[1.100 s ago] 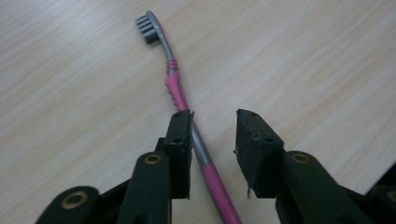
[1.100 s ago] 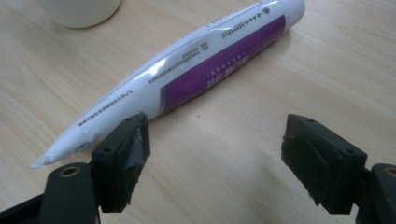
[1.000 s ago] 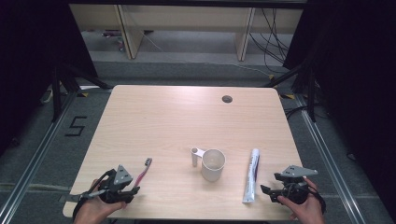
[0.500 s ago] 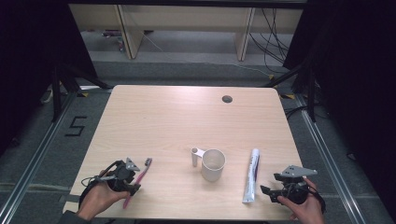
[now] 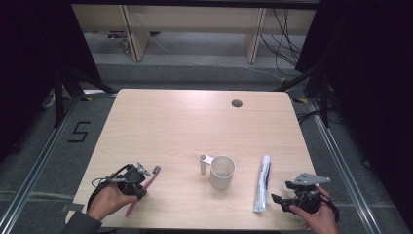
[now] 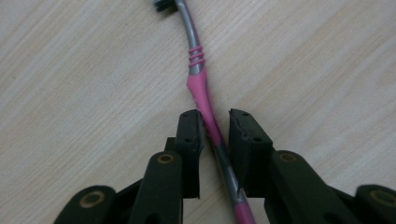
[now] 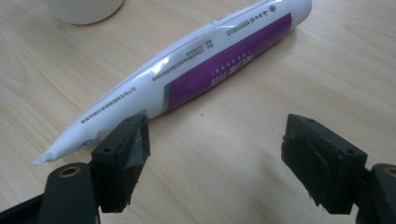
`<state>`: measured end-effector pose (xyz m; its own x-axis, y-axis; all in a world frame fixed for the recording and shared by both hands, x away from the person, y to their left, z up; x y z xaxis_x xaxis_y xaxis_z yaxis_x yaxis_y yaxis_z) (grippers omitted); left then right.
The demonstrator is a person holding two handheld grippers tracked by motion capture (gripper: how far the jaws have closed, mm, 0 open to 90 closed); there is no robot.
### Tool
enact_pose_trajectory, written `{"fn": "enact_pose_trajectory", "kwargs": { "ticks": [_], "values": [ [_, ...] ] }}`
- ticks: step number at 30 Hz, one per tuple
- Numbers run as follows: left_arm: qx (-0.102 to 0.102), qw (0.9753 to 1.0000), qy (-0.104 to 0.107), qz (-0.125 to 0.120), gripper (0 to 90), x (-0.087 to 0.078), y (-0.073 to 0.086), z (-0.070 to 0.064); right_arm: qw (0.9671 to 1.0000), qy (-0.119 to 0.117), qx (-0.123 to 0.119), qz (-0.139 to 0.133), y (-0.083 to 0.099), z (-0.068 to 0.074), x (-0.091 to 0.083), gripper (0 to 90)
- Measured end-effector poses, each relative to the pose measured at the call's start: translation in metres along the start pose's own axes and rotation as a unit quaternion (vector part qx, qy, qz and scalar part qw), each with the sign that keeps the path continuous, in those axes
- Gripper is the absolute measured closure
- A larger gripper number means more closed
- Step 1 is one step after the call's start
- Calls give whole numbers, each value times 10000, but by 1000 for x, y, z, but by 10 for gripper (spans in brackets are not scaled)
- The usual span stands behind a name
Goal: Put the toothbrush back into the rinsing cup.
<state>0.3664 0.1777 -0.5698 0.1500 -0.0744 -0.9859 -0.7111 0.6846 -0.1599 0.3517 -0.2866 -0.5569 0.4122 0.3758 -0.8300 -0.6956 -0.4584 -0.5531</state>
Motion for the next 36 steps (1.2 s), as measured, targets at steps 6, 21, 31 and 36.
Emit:
{"fn": "enact_pose_trajectory", "kwargs": {
  "ticks": [6,21,31,36],
  "values": [
    [81,9996,63,245,779,0,-4,0,10000,-11,-4,20,0,0,0,242],
    [206,9964,31,821,815,2,-11,-1,10000,-9,-63,30,1,0,0,243],
    [396,9938,-73,1036,822,2,-13,-2,9999,-23,-107,4,0,0,0,242],
    [510,9924,-96,1119,825,2,-13,-2,9999,6,-102,5,0,-1,0,242]
  ]
}}
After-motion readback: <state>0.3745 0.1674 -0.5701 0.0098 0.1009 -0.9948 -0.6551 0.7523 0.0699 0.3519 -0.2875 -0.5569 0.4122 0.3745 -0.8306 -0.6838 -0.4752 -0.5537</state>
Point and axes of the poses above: each handheld gripper's, and its own axes: x roughly forward along the jaws, y roughly out of its underside, z roughly to its left, the point moved 9 cm from there along x, roughly forward along the jaws, and after that the axes turned 9 degrees about z, right-handed, at the moved point
